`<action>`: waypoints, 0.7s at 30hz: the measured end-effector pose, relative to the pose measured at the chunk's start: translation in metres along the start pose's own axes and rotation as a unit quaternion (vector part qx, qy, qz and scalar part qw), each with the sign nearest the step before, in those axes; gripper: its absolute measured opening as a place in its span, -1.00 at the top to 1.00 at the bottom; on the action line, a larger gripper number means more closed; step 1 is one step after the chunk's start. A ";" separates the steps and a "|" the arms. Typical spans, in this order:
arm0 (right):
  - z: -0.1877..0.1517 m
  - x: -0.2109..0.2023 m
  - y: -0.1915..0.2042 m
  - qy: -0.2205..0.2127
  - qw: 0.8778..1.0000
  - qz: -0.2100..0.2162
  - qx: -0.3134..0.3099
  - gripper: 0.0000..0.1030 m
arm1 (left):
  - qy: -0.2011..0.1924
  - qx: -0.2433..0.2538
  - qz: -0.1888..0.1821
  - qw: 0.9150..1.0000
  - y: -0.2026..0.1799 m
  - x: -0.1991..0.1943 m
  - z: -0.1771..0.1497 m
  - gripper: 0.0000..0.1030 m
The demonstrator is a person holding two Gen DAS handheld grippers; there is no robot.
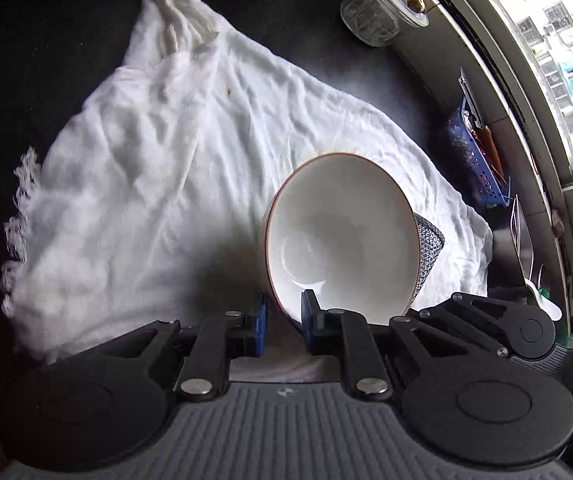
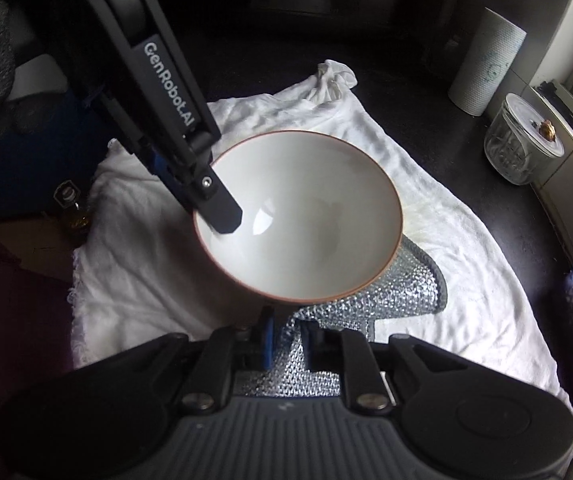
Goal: Clean bowl
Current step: 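Scrub the bowl's underside with the mesh pad while the left gripper holds the rim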
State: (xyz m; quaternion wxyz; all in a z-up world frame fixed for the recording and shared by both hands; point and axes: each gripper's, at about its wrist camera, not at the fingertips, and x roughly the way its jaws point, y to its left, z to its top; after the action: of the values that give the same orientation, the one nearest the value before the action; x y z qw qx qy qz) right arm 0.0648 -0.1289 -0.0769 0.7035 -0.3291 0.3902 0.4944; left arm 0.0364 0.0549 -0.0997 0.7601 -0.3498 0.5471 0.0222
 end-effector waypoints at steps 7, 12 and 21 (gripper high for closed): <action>-0.003 -0.002 -0.019 -0.001 1.000 -0.008 0.027 0.70 | 0.017 0.059 0.014 0.998 -0.007 -0.003 0.017 0.58; 0.001 -0.008 -0.036 -0.014 1.000 -0.022 0.018 0.70 | -0.001 0.150 0.030 0.988 -0.017 -0.004 0.045 0.58; 0.004 -0.002 -0.024 0.010 1.000 -0.020 0.001 0.70 | -0.005 0.063 0.009 0.998 -0.003 -0.008 0.036 0.76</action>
State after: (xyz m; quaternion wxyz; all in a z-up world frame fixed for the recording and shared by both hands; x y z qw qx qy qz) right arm 0.0882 -0.1334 -0.0709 0.7095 -0.3409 0.3910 0.4770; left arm 0.0636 0.0750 -0.0854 0.7833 -0.2960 0.5466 -0.0044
